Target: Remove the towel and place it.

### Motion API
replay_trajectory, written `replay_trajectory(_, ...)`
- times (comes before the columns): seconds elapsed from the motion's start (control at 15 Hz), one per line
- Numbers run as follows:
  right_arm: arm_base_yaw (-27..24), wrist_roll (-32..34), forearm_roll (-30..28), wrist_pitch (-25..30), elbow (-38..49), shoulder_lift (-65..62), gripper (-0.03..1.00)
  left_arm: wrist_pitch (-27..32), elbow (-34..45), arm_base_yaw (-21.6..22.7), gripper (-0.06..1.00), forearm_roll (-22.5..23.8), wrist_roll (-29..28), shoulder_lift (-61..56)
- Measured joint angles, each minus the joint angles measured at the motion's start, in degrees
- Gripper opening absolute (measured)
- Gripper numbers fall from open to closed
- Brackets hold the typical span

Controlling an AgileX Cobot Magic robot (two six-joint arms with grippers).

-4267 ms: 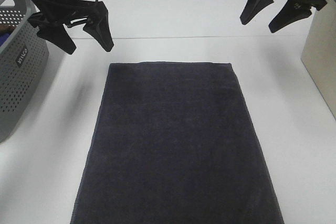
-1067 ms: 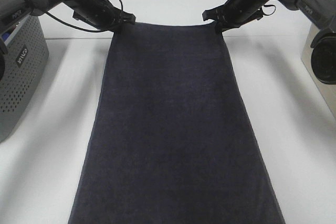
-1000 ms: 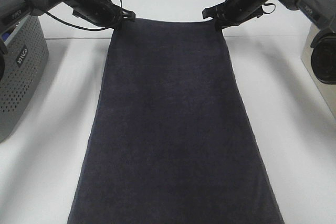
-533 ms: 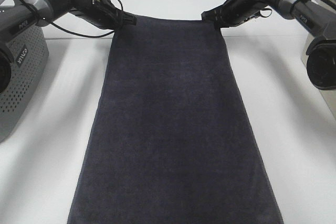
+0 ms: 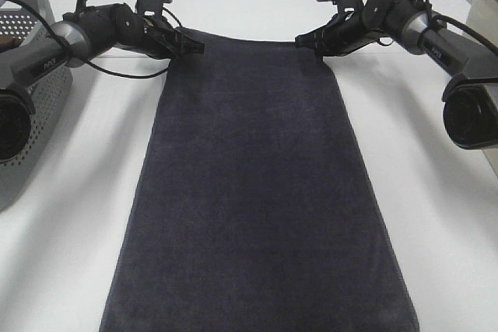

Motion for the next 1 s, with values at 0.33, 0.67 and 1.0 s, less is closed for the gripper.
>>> replay_trajectory(0.33,0.0,-0.3,0.9,-0.4,0.0,0.3,0.35,-2.8,0.0,0.0,0.2,0.0,0.9,1.4)
replay_trajectory(0.67,0.0,-0.4,0.4,-2.3,0.0,-0.1,0.69,-6.0,0.0,0.0,0.71,0.0,0.2,1.4)
replay_trajectory(1.0,0.0,-0.5,-0.2,7.4,0.0,-8.4,0.69,7.4,0.0,0.0,0.72,0.0,0.2,-5.3)
